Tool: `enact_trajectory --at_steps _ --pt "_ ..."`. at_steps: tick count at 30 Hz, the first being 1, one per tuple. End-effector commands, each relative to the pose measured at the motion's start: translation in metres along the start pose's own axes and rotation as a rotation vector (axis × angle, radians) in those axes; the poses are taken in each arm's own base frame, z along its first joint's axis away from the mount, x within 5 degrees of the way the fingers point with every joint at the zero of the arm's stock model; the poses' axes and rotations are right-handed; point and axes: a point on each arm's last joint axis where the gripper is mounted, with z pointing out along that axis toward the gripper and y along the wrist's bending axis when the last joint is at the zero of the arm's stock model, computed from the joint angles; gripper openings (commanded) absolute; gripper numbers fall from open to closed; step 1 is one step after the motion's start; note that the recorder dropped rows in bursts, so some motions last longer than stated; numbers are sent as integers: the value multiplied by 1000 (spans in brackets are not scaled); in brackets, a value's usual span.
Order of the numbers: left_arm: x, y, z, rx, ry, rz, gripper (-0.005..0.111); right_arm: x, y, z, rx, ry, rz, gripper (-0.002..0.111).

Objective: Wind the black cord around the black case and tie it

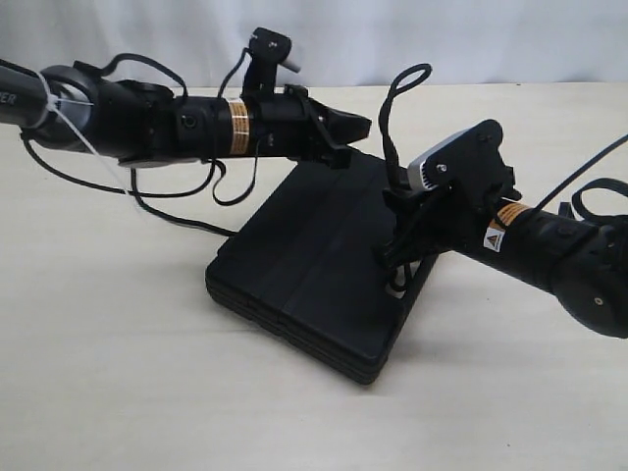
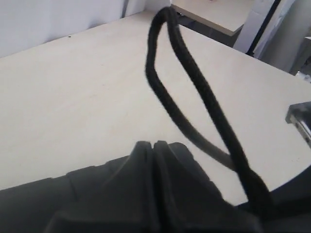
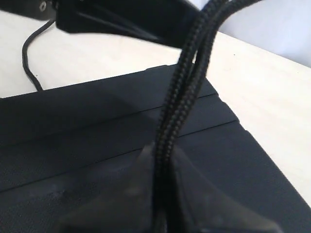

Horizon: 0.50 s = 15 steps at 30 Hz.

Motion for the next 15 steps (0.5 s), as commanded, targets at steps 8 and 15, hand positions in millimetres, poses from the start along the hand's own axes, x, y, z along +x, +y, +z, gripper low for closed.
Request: enact_trajectory --at_steps 8,15 --pt "-9 102 -103 -613 204 -195 0 3 8 3 -88 0 -89 4" --pt "7 125 -116 -776 239 -242 19 19 7 22 -97 81 -80 4"
